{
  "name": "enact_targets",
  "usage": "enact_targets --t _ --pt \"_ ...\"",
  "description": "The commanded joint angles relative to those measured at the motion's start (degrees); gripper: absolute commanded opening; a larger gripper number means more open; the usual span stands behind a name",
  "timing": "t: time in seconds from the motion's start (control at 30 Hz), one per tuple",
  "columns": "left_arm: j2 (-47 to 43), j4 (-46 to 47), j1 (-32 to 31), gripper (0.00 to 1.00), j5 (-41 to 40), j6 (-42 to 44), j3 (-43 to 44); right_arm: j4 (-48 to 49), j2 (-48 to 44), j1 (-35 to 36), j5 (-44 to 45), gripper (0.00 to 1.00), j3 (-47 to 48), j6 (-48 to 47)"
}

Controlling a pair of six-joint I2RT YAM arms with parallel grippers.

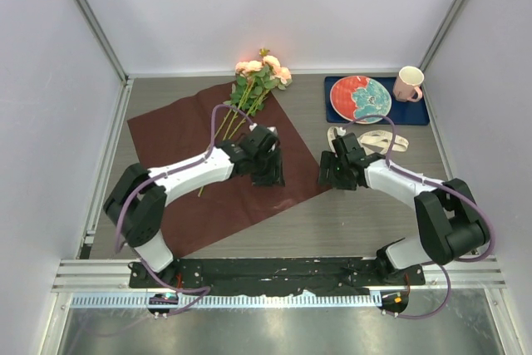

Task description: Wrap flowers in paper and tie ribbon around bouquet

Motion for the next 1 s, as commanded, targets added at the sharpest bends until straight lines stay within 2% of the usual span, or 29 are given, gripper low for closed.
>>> enact_targets --t 0.0,0.1,0.23,0.4,0.77,0.9,0.97 --pt "6.9 -0.5 2.0 0.43 -3.6 2.4 3.0 2.2 0.8 -0.3 0.3 0.71 -0.1 -0.8" --pt "11.1 -0.5 2.3 0.40 -5.1 2.7 4.4 3.5 1.1 -0.2 0.1 0.71 -0.7 -1.3" --pt "13.5 0.4 2.1 0.38 -7.3 1.2 1.4 5.0 1.0 -0.2 -2.6 0.71 -1.9 -1.1" --pt "11.3 5.2 0.8 0.37 -5.8 -2.2 -4.7 11.2 2.2 -0.1 -9.0 0.71 -4.3 2.5" --pt "9.9 7.5 -0.6 0.36 -3.8 -4.3 -8.1 22.8 0.8 -0.2 -20.6 0.72 -7.0 10.6" --pt "9.4 8.4 -1.1 0.36 -3.6 -4.9 -9.0 26.1 -0.7 -0.2 -19.9 0.68 -8.6 14.7" --pt "9.1 8.8 -1.3 0.36 -3.5 -5.0 -9.4 26.7 -1.1 -0.2 -19.4 0.61 -8.6 16.8"
